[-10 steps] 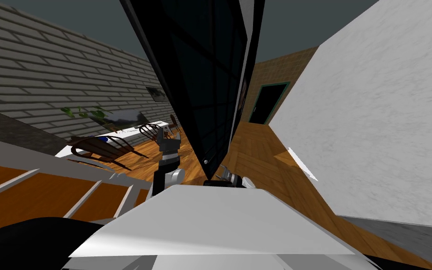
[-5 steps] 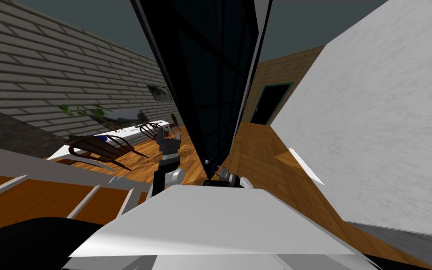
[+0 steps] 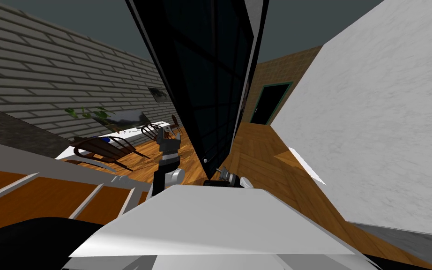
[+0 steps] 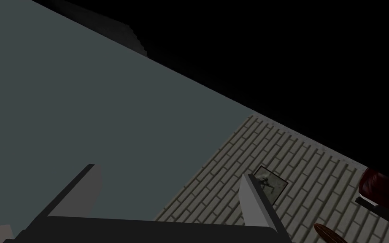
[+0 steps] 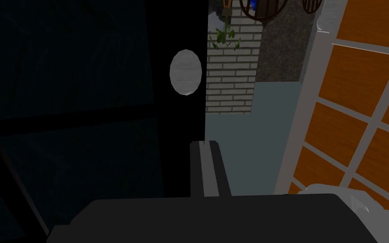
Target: Push the door open
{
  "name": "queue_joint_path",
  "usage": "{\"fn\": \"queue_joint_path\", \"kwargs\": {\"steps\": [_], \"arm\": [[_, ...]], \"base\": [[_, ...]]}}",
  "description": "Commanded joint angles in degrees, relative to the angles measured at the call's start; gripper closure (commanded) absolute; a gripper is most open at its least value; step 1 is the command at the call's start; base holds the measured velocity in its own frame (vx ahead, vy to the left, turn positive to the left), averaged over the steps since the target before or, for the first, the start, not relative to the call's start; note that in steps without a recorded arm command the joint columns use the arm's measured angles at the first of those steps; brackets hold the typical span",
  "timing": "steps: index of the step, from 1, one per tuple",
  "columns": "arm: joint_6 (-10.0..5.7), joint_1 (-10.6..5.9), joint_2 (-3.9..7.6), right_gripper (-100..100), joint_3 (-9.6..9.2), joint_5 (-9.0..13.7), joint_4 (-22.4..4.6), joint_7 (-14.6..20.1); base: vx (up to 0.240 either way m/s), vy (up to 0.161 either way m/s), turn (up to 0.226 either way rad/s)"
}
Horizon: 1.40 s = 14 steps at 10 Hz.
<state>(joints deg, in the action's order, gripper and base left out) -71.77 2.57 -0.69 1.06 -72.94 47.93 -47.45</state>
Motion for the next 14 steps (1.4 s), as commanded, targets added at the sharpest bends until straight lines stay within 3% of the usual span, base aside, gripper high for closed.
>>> {"fn": "queue_joint_path", "kwargs": {"steps": [1,3,4,6,7,8,10,12,14], "arm": [[1.06,0.0,1.74,-100,0.71,1.18,0.06,-0.42],[1.8,-0.01,2.14,-100,1.2,2.0,0.1,-0.72],[2.97,-0.01,1.68,-100,1.98,3.3,0.16,-1.19],[4.32,-0.02,-0.76,-100,2.87,4.79,0.23,-1.73],[3.88,-0.3,-0.11,-100,2.73,4.48,-0.27,-1.7],[4.88,-0.71,1.55,-100,2.54,4.79,-0.47,-2.12],[5.84,-1.09,1.78,-100,2.28,5.02,-0.53,-2.32],[6.8,-1.46,0.59,-100,2.03,5.24,-0.58,-2.53],[7.47,-1.73,-1.3,-100,1.85,5.4,-0.61,-2.68]], "base": [[-0.048,0.059,-0.102],[-0.065,0.098,-0.102],[-0.079,0.108,-0.084],[-0.107,0.128,-0.13],[-0.042,0.046,-0.012],[0.084,0.076,0.065],[0.191,0.108,0.045],[0.166,0.146,0.066],[0.113,0.169,-0.007]]}}
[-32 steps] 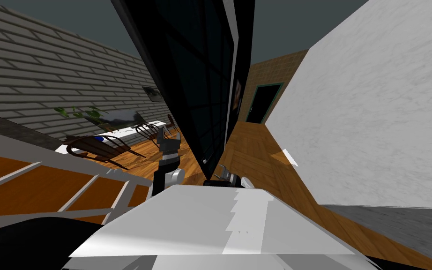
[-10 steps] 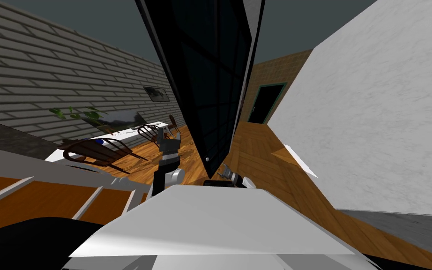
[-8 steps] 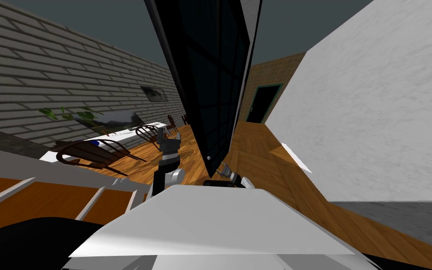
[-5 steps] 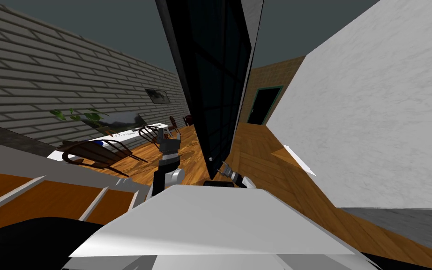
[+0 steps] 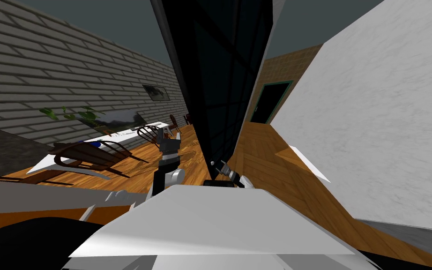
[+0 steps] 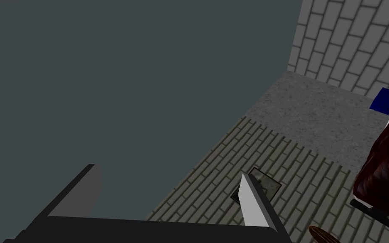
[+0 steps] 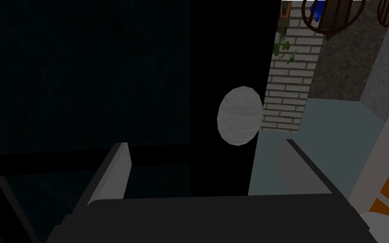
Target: Push the door open
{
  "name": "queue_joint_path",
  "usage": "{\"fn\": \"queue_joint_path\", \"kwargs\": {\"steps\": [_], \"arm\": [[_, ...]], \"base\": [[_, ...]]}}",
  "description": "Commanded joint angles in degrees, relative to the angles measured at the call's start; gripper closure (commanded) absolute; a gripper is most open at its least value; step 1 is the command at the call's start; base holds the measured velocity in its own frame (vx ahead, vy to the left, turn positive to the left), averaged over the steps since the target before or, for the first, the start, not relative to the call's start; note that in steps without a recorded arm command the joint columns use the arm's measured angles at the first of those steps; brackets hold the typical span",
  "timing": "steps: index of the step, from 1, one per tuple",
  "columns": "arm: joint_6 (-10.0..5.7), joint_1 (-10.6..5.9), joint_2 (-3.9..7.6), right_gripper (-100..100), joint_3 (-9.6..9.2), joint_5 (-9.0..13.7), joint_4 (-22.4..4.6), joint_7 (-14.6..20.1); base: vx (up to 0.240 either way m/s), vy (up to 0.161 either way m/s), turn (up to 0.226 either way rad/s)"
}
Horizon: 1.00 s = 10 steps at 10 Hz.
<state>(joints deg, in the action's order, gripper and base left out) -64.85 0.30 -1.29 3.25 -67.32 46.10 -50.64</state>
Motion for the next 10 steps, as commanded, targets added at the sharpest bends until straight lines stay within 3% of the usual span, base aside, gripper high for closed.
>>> {"fn": "queue_joint_path", "kwargs": {"steps": [1,2,7,8,9,10], "arm": [[0.0,0.0,0.0,-100,0.0,0.0,0.0,0.0],[0.0,0.0,0.0,100,0.0,0.0,0.0,0.0],[0.0,0.0,0.0,100,0.0,0.0,0.0,0.0],[0.2,0.16,1.69,-100,0.31,0.5,0.1,-0.15],[0.2,0.16,1.69,-100,0.31,0.5,0.1,-0.15],[0.57,0.44,2.4,-100,0.87,1.43,0.29,-0.44]], "base": [[0.033,0.083,-0.011],[-0.002,-0.009,0.006],[-0.008,-0.018,0.001],[-0.007,-0.086,-0.041],[-0.002,-0.112,-0.015],[-0.034,-0.143,-0.09]]}}
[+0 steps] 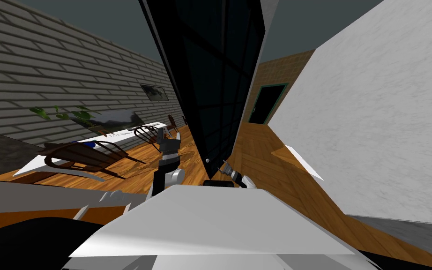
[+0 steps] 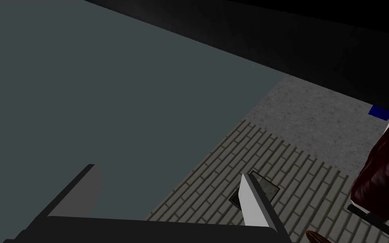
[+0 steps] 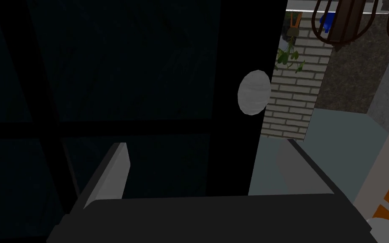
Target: Push the door open
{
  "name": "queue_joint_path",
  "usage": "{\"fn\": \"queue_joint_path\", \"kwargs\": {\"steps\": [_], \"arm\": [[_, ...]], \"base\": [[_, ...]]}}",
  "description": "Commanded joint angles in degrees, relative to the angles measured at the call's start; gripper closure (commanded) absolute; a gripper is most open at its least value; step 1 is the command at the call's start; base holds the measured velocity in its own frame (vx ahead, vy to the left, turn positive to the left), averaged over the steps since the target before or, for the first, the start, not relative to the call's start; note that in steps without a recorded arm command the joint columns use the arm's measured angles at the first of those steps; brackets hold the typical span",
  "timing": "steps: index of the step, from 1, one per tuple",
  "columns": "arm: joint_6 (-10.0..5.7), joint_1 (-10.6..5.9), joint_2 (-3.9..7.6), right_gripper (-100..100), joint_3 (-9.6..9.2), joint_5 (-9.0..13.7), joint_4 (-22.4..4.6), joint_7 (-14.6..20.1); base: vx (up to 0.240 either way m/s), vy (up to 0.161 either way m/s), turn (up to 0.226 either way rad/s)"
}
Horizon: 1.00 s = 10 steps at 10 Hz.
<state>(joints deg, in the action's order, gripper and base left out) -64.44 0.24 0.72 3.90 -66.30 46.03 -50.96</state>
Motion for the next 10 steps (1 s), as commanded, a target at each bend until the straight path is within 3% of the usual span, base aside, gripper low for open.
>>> {"fn": "queue_joint_path", "kwargs": {"steps": [1,4,6,10], "arm": [[0.47,0.74,-1.06,-100,0.71,1.21,0.53,-0.36],[0.67,0.89,-3.14,-100,1.01,1.69,0.63,-0.51],[0.81,0.92,-2.01,-100,0.89,1.64,0.8,-0.42],[1.0,0.8,-0.13,-100,0.84,1.98,0.64,-0.82]], "base": [[-0.155,-0.111,-0.112],[-0.164,0.094,-0.064],[0.001,0.015,0.0],[0.168,-0.053,0.023]]}}
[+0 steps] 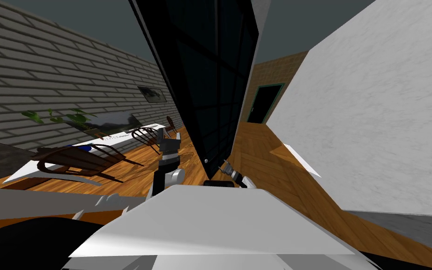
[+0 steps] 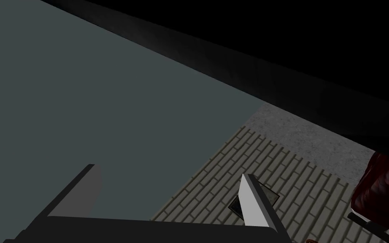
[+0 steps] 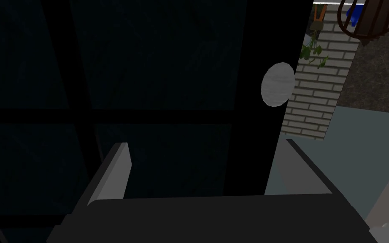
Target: Push the door open
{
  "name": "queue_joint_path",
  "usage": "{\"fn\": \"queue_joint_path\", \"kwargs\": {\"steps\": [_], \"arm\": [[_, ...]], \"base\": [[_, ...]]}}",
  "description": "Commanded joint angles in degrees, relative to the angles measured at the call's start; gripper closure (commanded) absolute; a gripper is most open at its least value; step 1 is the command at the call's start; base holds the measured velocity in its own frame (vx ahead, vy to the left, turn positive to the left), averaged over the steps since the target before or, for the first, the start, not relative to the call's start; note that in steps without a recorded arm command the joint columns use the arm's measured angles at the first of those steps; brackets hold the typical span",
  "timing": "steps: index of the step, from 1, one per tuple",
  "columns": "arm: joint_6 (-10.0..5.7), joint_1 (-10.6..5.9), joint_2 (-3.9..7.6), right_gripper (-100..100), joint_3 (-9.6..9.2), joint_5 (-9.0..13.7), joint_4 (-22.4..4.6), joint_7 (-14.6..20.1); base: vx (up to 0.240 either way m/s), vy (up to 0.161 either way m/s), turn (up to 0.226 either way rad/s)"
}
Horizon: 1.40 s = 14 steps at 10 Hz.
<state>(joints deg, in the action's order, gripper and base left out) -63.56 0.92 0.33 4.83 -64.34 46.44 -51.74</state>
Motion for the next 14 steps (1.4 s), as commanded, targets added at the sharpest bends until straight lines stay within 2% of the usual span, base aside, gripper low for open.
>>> {"fn": "queue_joint_path", "kwargs": {"steps": [1,3,6,9,11,12,14], "arm": [[0.23,0.05,0.7,-100,-0.12,0.21,0.14,-0.27],[0.4,-0.05,0.52,-100,-0.16,0.52,-0.01,-0.63],[0.61,-0.17,-1.03,-100,-0.21,0.88,-0.19,-1.06],[0.71,-0.24,-2.68,-100,-0.24,1.07,-0.29,-1.29],[0.81,-0.18,-2.77,-100,-0.3,1.03,-0.1,-1.16],[0.81,-0.18,-2.77,100,-0.3,1.03,-0.1,-1.16],[0.81,-0.18,-2.77,100,-0.3,1.03,-0.1,-1.16]], "base": [[0.247,0.04,0.035],[0.135,0.125,0.072],[0.107,0.172,-0.026],[-0.083,0.229,0.0],[-0.084,0.137,-0.009],[0.002,-0.007,0.004],[0.017,-0.033,0.004]]}}
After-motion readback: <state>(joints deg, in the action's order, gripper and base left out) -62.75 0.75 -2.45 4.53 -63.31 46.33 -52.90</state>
